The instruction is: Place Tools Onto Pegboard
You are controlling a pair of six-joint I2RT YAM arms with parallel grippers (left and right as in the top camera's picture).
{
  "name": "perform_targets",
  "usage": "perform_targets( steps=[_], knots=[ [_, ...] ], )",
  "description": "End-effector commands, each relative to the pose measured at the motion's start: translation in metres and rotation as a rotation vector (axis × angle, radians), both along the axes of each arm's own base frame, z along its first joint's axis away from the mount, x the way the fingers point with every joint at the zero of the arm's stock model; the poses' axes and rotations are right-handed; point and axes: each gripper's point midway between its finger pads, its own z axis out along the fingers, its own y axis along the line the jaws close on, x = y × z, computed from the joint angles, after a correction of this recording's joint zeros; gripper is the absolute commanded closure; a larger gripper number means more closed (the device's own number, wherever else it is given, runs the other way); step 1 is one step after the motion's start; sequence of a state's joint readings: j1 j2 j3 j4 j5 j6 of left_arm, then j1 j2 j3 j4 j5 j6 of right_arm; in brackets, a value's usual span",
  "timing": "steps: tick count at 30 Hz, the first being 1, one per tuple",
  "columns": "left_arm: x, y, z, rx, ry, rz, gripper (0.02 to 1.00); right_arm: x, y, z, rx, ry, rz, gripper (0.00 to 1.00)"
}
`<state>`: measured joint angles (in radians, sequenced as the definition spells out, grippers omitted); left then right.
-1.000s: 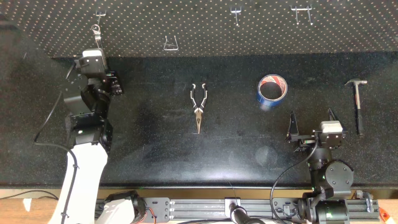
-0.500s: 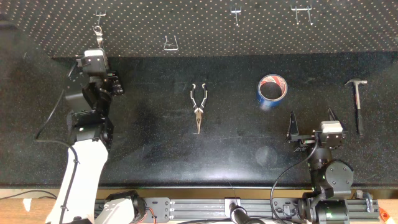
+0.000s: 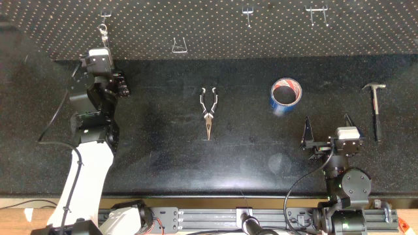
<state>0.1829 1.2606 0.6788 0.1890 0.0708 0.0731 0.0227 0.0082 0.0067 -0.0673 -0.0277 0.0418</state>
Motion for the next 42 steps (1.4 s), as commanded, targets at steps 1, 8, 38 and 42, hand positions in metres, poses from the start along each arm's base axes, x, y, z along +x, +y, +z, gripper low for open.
perform_targets(
  steps=[1, 8, 38, 42],
  knots=[
    [0.013, 0.006, 0.014, -0.001, -0.042, 0.019, 0.991, 0.0, 0.003, -0.001, -0.013, 0.0, 0.014, 0.025],
    [0.029, 0.009, 0.011, -0.001, -0.04, 0.018, 0.991, 0.0, 0.003, -0.001, -0.013, 0.0, 0.014, 0.025],
    [-0.136, -0.014, 0.075, -0.006, 0.062, 0.06, 0.023, 0.0, 0.003, -0.001, -0.013, 0.0, 0.014, 0.025],
    [-0.146, -0.048, 0.059, -0.168, 0.125, -0.076, 0.02, 0.0, 0.003, -0.001, -0.013, 0.0, 0.014, 0.025]
  ],
)
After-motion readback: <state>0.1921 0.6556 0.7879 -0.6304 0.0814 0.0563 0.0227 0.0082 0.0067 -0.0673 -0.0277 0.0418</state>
